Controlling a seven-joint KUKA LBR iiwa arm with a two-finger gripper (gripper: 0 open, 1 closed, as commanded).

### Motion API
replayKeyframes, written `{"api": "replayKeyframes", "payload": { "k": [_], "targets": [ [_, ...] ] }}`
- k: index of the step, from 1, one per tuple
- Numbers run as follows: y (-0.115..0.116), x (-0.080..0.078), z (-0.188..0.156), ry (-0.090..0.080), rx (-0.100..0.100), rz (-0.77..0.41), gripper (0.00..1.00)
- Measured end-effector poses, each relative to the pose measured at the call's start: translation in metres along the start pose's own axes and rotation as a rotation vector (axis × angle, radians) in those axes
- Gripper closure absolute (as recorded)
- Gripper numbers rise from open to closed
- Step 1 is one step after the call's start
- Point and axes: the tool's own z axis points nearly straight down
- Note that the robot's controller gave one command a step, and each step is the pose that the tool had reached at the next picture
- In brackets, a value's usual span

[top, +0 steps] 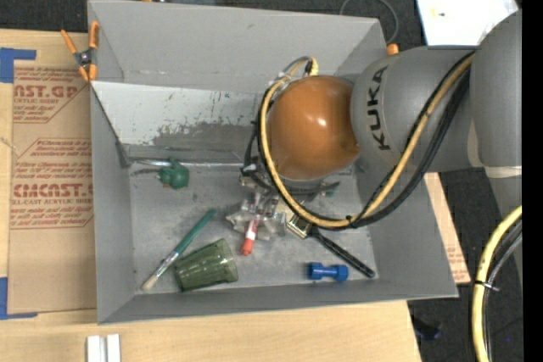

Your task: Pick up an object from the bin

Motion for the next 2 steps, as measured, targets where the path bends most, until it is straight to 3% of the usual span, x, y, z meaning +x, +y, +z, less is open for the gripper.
{"api": "replayKeyframes", "payload": {
  "k": [1,2],
  "targets": [
    [0.002,0.0,-0.044,0.002,-0.007,0.0,1.0],
    [-0.001,-0.002,-0.076,-0.002,0.003,0.0,1.0]
  ]
}}
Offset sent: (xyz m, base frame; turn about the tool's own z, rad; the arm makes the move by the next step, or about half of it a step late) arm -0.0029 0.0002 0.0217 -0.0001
